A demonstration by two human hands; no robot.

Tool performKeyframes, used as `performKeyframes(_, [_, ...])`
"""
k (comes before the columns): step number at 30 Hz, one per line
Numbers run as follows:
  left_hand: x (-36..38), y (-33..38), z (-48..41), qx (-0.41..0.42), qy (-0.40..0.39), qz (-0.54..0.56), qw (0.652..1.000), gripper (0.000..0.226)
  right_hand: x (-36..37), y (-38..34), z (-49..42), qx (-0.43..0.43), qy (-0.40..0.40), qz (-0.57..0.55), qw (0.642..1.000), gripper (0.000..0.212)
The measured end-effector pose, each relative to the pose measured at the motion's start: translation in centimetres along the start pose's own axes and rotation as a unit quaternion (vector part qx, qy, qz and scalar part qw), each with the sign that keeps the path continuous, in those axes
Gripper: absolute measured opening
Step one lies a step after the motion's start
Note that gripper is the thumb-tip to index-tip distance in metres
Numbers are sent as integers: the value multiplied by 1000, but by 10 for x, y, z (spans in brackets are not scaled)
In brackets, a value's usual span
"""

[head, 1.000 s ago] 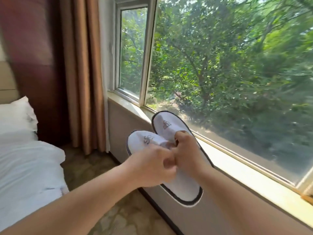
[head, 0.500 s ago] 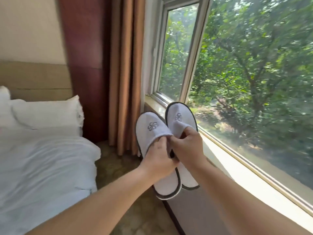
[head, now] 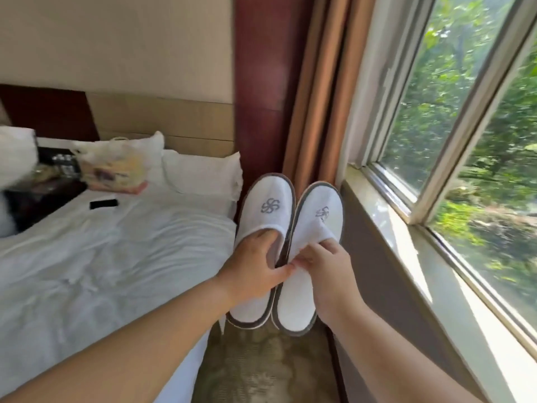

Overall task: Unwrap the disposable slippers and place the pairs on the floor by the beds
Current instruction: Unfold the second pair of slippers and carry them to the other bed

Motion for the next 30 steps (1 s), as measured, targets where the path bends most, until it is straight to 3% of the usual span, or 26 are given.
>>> performKeyframes(5, [20, -26, 10, -50, 91, -88, 991, 35, 7, 35, -28, 47, -91, -86, 991, 13])
performKeyframes(10, [31, -51, 29, -86, 166, -181, 966, 52, 36, 63, -40, 86, -170, -67, 979, 18])
performKeyframes(14, [22, -89, 41, -140, 161, -197, 957, 50, 61, 73, -58, 126, -257, 19, 958, 17])
performKeyframes(18, [15, -131, 54, -190, 136, -187, 954, 44, 79, 67, -76, 125, -354, 199, 905, 13])
performKeyframes(20, [12, -151, 57, -212, 139, -154, 955, 40, 84, 66, -91, 48, -306, 279, 909, 10])
performKeyframes(22, [10, -171, 58, -224, 136, -130, 956, 37, 86, 64, -116, -93, -172, 354, 915, 10])
performKeyframes(24, [10, -188, 58, -214, 119, -123, 962, 35, 87, 70, -149, -184, -72, 409, 891, 32])
performKeyframes(25, [10, -196, 59, -211, 113, -117, 964, 35, 88, 76, -167, -162, -69, 411, 894, 44])
performKeyframes(27, [7, -212, 59, -207, 112, -97, 967, 32, 95, 93, -196, -28, -128, 336, 933, 52])
performKeyframes(30, [3, -233, 62, -198, 110, -83, 971, 33, 111, 134, -220, 116, -245, 210, 939, 36])
Point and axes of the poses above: each hand's wrist, its own z-axis away from the middle knuckle, its own x-axis out of the palm, y = z × x, the point moved 1 cm from there along -z, towards the middle knuckle, and after that the axes turned 15 degrees about z, right-handed, at the moved point
